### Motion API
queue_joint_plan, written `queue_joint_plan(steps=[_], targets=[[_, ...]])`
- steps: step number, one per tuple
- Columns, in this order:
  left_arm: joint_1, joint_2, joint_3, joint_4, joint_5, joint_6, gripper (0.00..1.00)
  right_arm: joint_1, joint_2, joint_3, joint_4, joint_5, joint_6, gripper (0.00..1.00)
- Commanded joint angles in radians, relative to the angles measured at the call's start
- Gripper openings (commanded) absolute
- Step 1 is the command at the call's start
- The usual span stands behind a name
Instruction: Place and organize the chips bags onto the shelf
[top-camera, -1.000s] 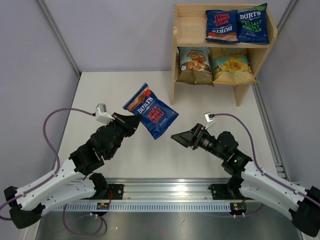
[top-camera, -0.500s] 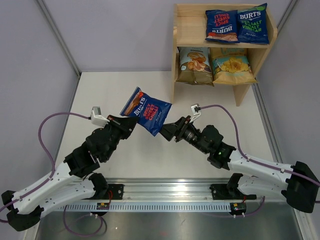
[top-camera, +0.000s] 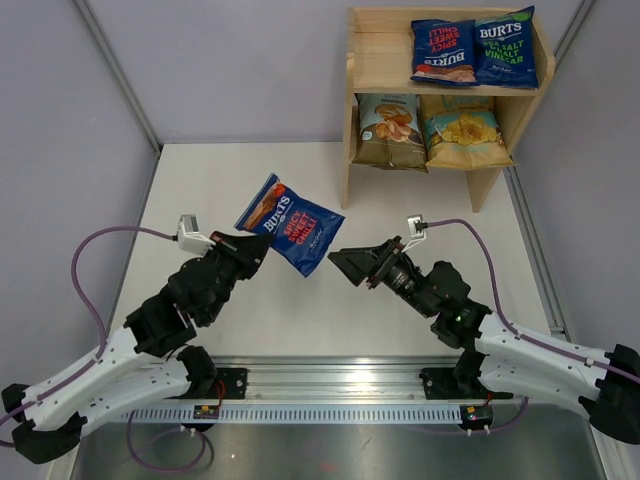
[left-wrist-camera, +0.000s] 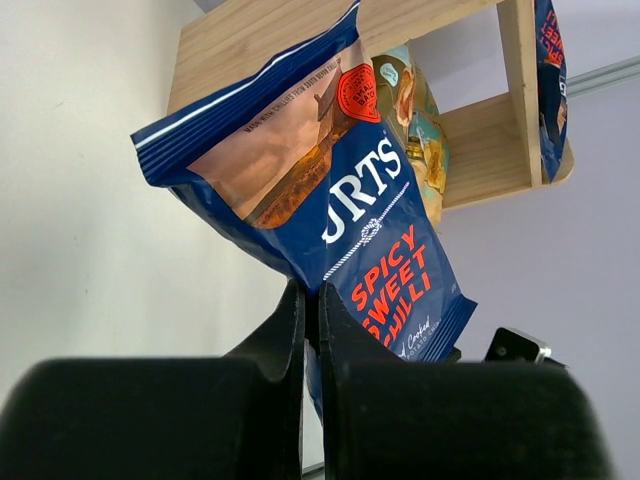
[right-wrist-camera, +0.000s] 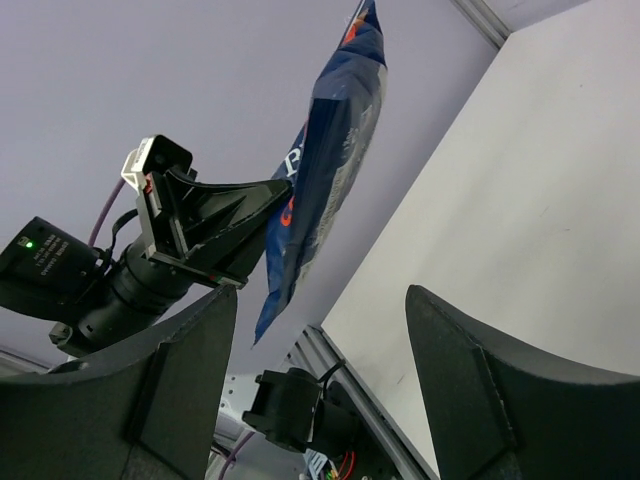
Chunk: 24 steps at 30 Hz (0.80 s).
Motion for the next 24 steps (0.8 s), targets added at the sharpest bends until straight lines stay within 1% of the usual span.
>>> queue_joint_plan(steps=[1,6,11,14,16,17,19,22,23,24], targets=[[0.002,0.017,0.020,0.089,-0.017,0.015,0.00,0.010,-0.019,-0.001,0.042,0.016,0.016,0.76],[0.002,0.036,0.005,0.153,0.032,0.030,0.00,0.010,0.015,0.031,0.039,0.022,0.022,0.76],[0.002,0.059,-0.001,0.172,0.070,0.039,0.00,0.011,0.063,0.102,0.007,0.037,0.028,0.76],[0.001,0.053,-0.027,0.221,0.098,0.045,0.00,0.010,0.092,0.120,-0.002,0.063,0.030,0.73],[0.001,0.062,-0.026,0.223,0.104,0.048,0.00,0.008,0.107,0.129,0.009,0.060,0.034,0.69],[0.001,0.068,-0.024,0.223,0.110,0.050,0.00,0.008,0.124,0.145,0.005,0.057,0.036,0.65],[0.001,0.074,-0.029,0.241,0.122,0.051,0.00,0.008,0.138,0.155,-0.007,0.063,0.041,0.62],[0.001,0.083,-0.027,0.247,0.141,0.056,0.00,0.008,0.139,0.149,0.015,0.082,0.041,0.50],[0.001,0.083,-0.029,0.246,0.142,0.056,0.00,0.008,0.136,0.145,0.015,0.094,0.039,0.47],[0.002,0.083,-0.033,0.247,0.144,0.056,0.00,0.008,0.135,0.145,0.015,0.100,0.041,0.42]])
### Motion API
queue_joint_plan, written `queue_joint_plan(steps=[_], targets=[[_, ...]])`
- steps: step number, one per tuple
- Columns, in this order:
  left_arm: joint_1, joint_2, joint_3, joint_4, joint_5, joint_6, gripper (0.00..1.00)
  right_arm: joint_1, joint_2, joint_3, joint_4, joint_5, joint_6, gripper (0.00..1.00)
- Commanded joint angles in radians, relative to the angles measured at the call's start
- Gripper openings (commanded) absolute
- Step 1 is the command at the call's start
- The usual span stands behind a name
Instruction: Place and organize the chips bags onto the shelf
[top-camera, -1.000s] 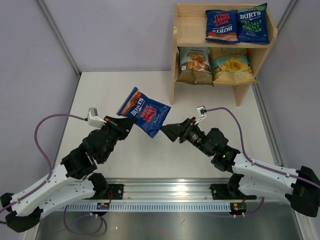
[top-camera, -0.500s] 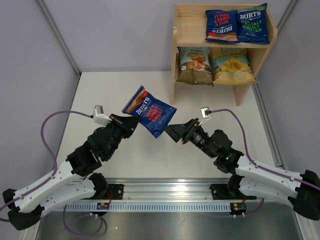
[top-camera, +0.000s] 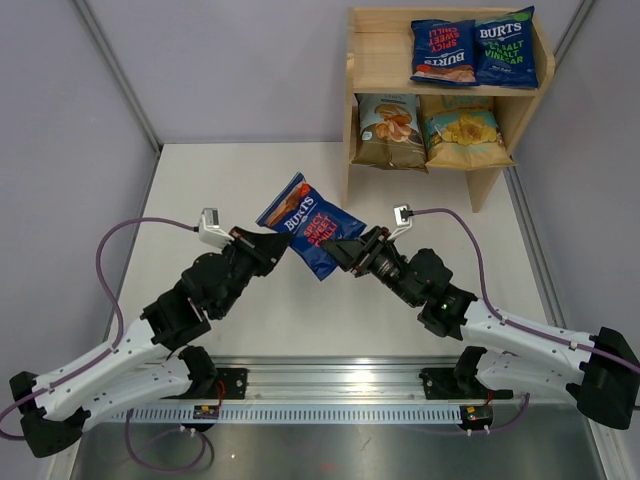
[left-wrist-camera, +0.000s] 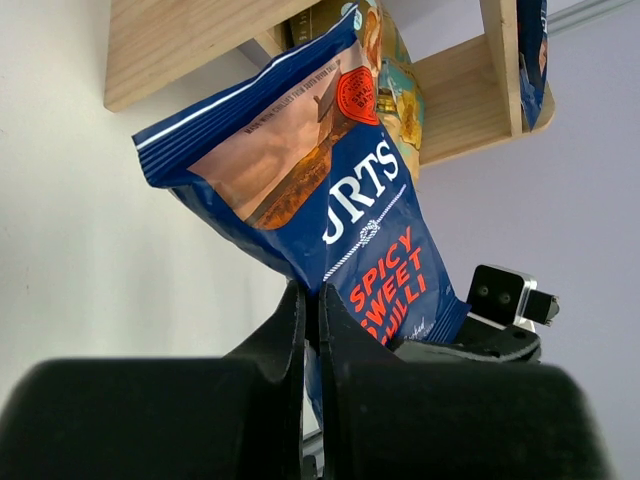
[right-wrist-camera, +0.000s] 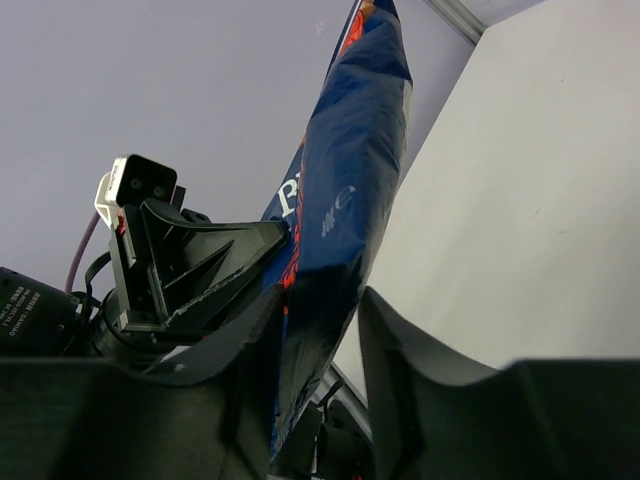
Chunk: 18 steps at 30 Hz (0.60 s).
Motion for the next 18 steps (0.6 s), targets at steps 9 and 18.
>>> queue_joint_plan(steps=[9,18], targets=[[0.001,-0.024,-0.013,0.051,-0.014,0.053,0.30,0.008,-0.021,0.028,0.013,0.103,-0.017,0.03],[0.002,-0.136,0.036,-0.206,-0.229,0.154,0.83,-0.098,-0.099,0.117,-0.113,0.043,-0.046,0.01]])
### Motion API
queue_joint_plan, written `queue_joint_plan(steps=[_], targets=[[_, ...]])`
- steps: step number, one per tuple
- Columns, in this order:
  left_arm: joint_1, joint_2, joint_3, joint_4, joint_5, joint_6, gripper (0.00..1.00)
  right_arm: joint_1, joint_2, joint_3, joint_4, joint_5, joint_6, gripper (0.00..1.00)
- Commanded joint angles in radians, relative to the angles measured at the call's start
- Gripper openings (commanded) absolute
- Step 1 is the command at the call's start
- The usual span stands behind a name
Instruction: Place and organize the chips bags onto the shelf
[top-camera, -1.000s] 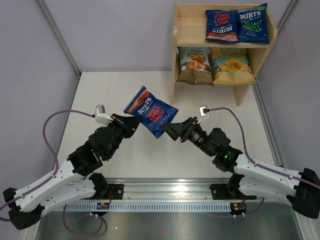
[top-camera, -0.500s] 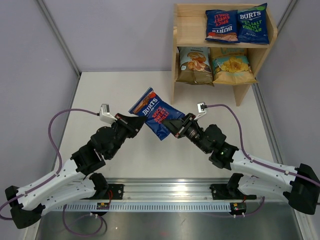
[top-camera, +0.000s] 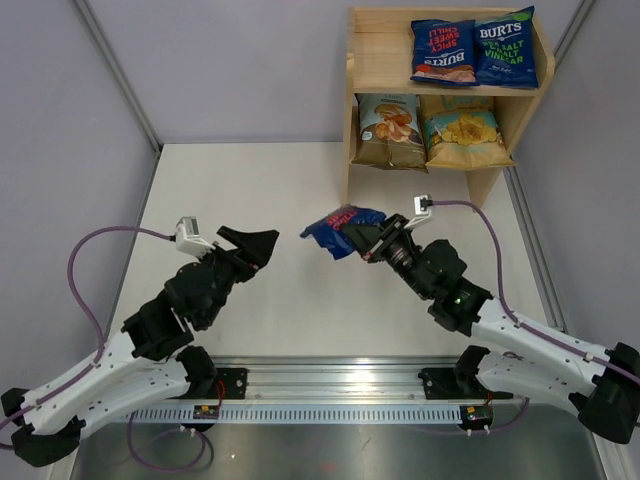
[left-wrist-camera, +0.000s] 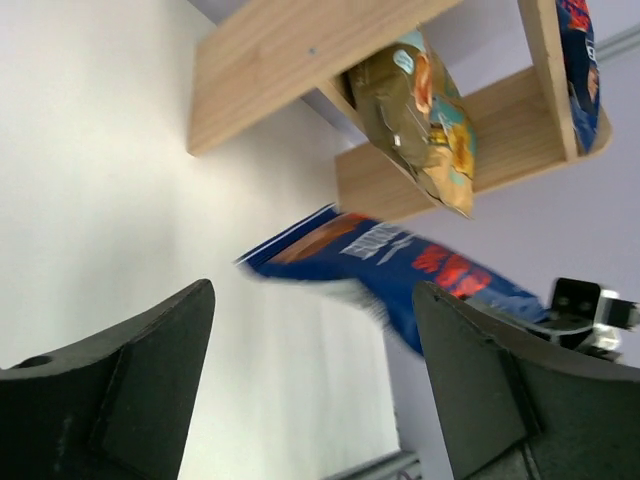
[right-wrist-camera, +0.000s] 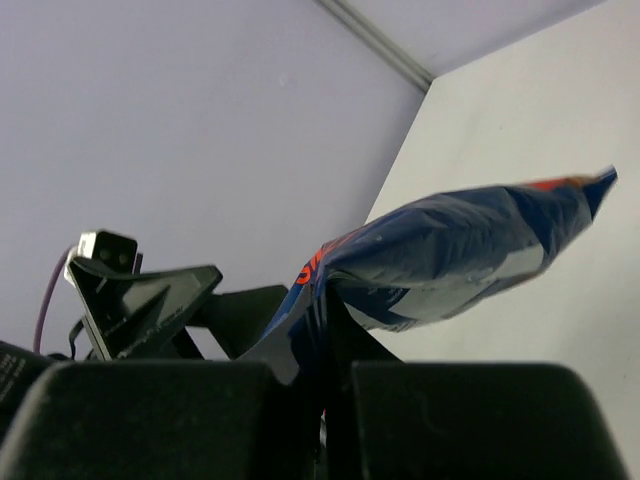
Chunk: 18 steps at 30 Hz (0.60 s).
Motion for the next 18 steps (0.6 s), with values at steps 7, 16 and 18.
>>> queue_joint_plan(steps=[7,16,18], targets=[[0.004,-0.040,0.099,-0.255,-0.141,0.180,0.89,-0.228,-0.044,0.328,-0.189,-0.119,-0.039,0.01],[0.009,0.052,0.234,-0.423,-0.023,0.349,0.91,-0.328,0.169,0.878,-0.473,-0.141,-0.144,0.01],[0.010,0.051,0.248,-0.452,0.007,0.377,0.91,-0.377,0.212,0.957,-0.509,-0.153,-0.143,0.01]])
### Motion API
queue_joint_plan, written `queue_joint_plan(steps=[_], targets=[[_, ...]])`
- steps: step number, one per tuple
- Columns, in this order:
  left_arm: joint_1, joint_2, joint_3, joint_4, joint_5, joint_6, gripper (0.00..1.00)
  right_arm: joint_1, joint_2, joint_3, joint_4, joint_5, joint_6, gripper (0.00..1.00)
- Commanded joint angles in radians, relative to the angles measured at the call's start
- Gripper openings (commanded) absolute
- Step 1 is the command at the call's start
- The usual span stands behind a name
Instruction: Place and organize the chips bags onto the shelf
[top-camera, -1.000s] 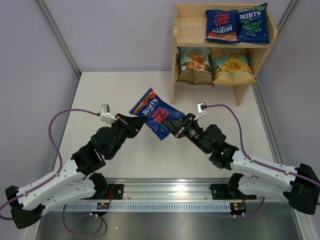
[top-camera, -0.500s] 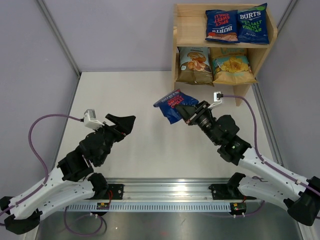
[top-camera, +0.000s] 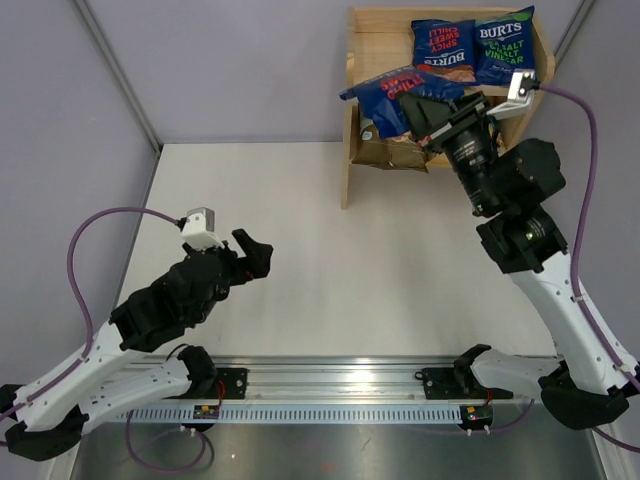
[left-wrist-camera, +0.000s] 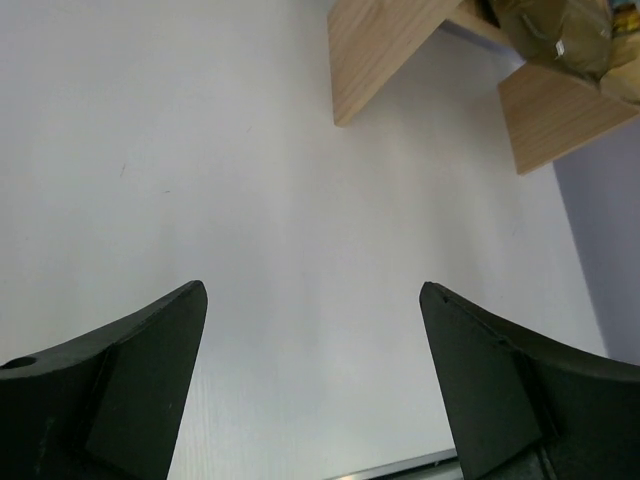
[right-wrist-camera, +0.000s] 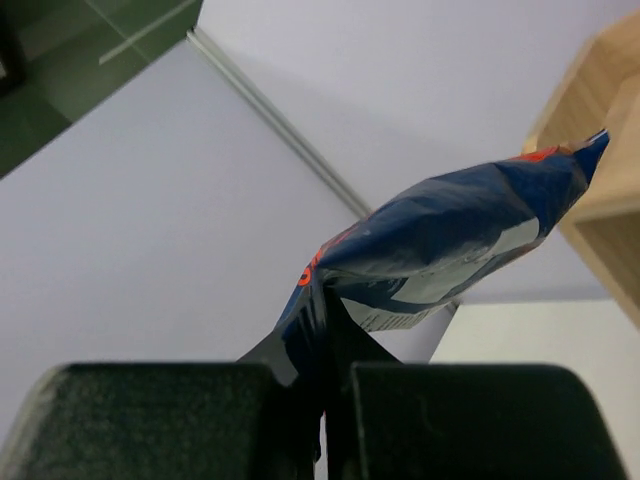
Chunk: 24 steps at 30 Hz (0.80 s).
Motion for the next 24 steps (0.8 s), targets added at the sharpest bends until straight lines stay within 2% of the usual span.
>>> queue_joint_plan(steps=[1,7,14,18,24], targets=[[0.007,-0.002,0.073,-0.065,0.070,0.098,0.91,-0.070,0.103,0.196,-0.117,-0.042,-0.040,0.01],[0.007,-0.006,0.148,-0.162,0.128,0.197,0.93,-0.234,0.286,0.420,-0.149,-0.139,0.020,0.01],[0.007,-0.058,0.202,-0.255,0.141,0.315,0.99,-0.345,0.488,0.640,-0.166,-0.174,0.052,0.01],[0.007,-0.104,0.196,-0.276,0.160,0.383,0.99,-0.373,0.603,0.759,-0.165,-0.179,0.069,0.00],[0.007,-0.219,0.101,-0.223,0.148,0.423,0.99,-0.379,0.778,0.925,-0.141,-0.168,0.077,0.00]])
